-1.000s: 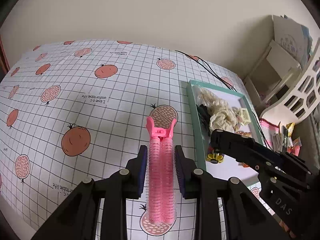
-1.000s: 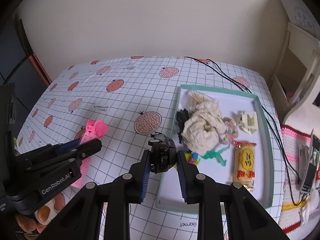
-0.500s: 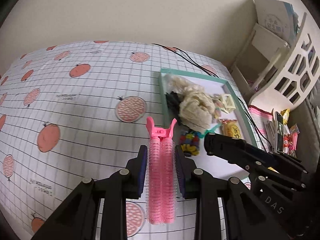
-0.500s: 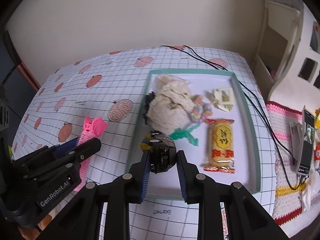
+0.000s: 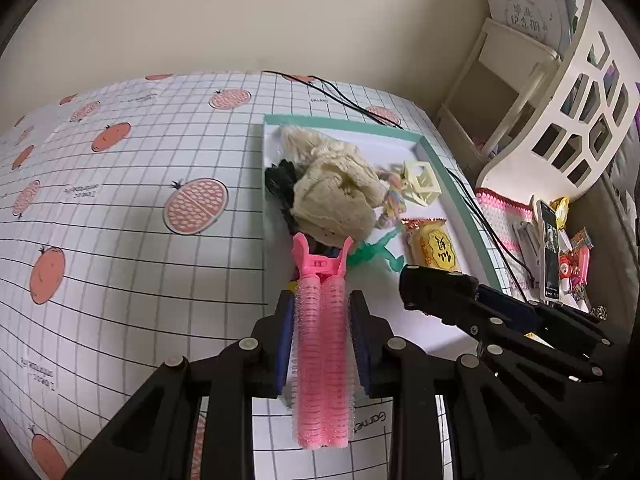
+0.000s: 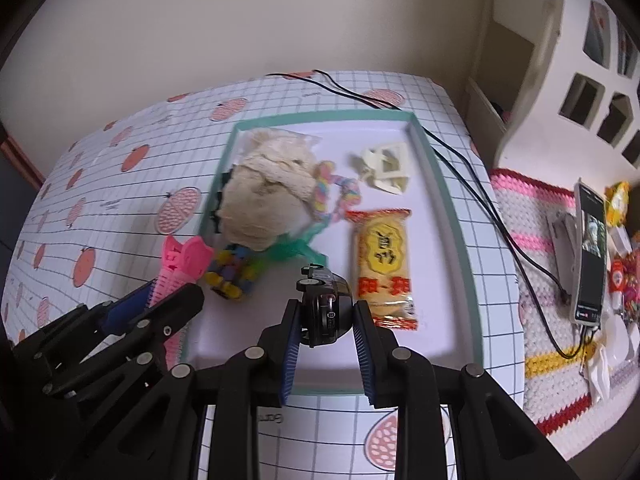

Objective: Organize objects
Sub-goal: 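Carry the pink roller clip and black car over the white tray with both grippers, then lower and release the pink clip with the left gripper while the right releases the car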

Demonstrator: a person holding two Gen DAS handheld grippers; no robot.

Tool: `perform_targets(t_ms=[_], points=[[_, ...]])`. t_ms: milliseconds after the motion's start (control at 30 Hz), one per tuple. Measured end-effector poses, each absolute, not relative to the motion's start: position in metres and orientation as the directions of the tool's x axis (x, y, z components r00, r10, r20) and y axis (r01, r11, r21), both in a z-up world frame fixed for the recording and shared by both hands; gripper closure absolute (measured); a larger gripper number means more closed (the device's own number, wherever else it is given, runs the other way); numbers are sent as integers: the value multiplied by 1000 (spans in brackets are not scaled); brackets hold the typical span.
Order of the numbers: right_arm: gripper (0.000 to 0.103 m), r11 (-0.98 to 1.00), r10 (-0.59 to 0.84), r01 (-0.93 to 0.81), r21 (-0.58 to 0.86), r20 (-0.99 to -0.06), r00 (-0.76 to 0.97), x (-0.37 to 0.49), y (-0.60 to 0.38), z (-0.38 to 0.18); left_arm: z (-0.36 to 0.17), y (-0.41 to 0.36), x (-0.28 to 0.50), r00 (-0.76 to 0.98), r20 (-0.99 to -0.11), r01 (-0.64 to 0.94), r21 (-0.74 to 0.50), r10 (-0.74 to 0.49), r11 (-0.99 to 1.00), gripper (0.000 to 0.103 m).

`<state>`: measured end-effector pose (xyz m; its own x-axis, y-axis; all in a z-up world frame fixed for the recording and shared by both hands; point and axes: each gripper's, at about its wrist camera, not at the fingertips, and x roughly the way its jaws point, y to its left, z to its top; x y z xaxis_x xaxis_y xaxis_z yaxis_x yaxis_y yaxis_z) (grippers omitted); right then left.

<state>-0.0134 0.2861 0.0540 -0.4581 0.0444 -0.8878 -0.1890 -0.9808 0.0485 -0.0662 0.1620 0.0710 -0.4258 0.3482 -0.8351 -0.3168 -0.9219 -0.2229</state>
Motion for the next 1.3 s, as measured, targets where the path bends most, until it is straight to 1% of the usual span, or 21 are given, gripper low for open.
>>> perform_targets(t_ms=[333,700,767,800,833,867,1000,1200,1267,1300], points=[[75,-965,63,-256,51,-906,-419,-16,309,45,59,178,-68,-391,-846,-338,-233,362,-912,75],[75,-969,64,-244,36,-918,-391,-16,305,41,55,181,-68,-374,-851,-348,-239,368,-906,74],[74,-969,67,-246,34,-919,-388,-15,303,40,56,179,-68,-370,-850,-349,-248,376,-904,72],[74,-969,66,-246,34,-920,-387,-15,303,40,56,179,-68,-370,-849,-351,-249,378,-903,70],[73,-969,65,-246,35,-920,-387,-15,303,40,57,178,-67,-372,-847,-353,-250,380,-902,67],[72,-968,68,-247,33,-920,-386,-14,302,40,59,178,-67,-377,-845,-353,-247,379,-902,66],[64,-965,70,-261,38,-917,-392,-13,303,41,63,172,-68,-383,-840,-348,-256,385,-902,64],[64,-965,74,-260,36,-913,-400,-12,299,44,68,160,-71,-394,-834,-322,-269,387,-908,61],[64,-966,72,-257,37,-912,-403,-11,296,45,70,155,-71,-403,-833,-312,-265,379,-912,54],[62,-966,73,-256,37,-912,-404,-11,294,45,70,153,-71,-405,-833,-307,-265,377,-914,54]])
